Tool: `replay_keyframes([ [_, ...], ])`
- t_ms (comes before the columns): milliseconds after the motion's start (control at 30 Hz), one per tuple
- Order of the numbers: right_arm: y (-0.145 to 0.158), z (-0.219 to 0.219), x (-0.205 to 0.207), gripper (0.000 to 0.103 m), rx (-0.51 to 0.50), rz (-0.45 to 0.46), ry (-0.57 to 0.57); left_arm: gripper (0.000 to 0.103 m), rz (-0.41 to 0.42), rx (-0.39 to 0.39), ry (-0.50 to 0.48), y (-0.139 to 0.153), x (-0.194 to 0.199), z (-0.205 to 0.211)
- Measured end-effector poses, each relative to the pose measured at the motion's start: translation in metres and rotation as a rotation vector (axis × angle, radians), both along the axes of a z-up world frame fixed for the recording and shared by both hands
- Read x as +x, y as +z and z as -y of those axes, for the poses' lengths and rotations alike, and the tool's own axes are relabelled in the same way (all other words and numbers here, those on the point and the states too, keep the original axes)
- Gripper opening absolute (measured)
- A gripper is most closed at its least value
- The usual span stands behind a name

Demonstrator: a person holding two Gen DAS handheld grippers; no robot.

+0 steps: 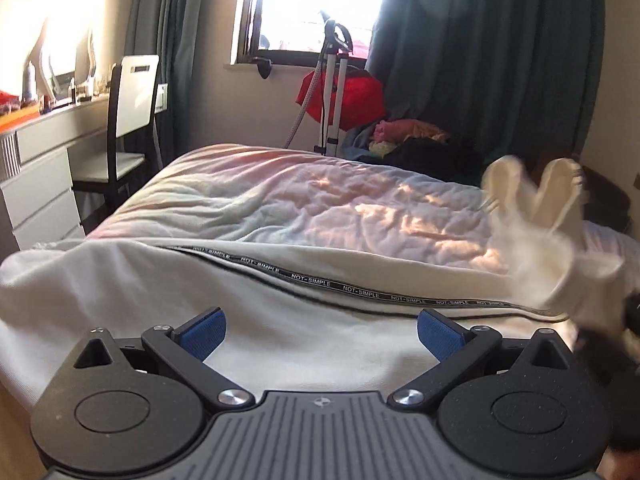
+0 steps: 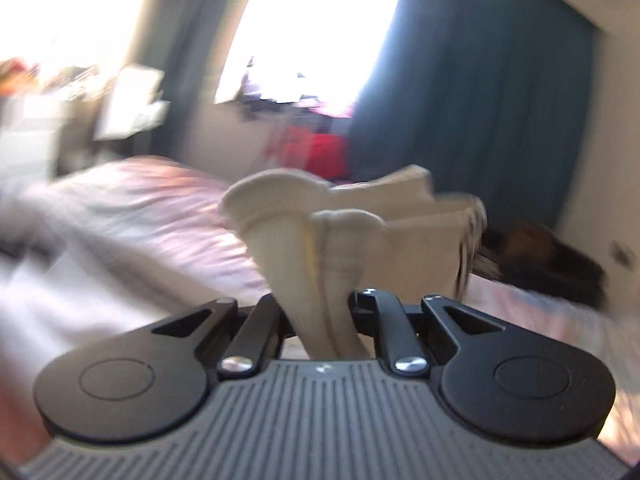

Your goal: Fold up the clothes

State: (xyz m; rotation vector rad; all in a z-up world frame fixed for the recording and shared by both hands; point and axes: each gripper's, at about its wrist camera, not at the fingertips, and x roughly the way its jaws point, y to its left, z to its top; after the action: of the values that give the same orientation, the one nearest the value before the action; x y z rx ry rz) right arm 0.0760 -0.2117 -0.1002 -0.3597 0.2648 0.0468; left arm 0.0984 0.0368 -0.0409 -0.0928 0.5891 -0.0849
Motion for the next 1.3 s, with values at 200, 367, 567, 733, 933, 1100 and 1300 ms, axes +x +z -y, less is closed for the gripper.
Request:
replay_keyframes([
  [200,-0.064,-0.042,-0.003,0.012,-0.143,-0.198,0.182,0.103,-0.158,-0.201,-0.045,-0.025,0.014,-0.009],
  [367,-0.051,-0.023,-0.008,0.012,-0.053,-0.183,0.181,0.103,-0.216,-0.365,-0.103,-0.039,0.023,-0.009],
  [567,-0.054,-0.04,-0.007,0.013,-0.025,-0.203,0.251,0.098,-0.26,-0.506,-0.143,-0.05,0.026,-0.014],
  [733,-0.043,-0.041,0.001,0.026,0.089,-0.297,0.266,0.094,-0.234,-0.501,-0.132,-0.044,0.025,-0.019],
  [933,-0.011,0.009,-0.014,0.085,0.543,-0.445,0.36,0.094,-0.242,-0.519,-0.111,-0.042,0.025,-0.02],
  [1100,0.016,0.064,-0.001,0.085,0.745,-0.404,0.229,0.094,-0.255,-0.486,-0.128,-0.045,0.026,-0.01],
  [1300,0.031,0.06,0.08,0.086,0.683,-0.49,0.105,0.094,-0.253,-0.408,-0.231,-0.051,0.026,0.017],
])
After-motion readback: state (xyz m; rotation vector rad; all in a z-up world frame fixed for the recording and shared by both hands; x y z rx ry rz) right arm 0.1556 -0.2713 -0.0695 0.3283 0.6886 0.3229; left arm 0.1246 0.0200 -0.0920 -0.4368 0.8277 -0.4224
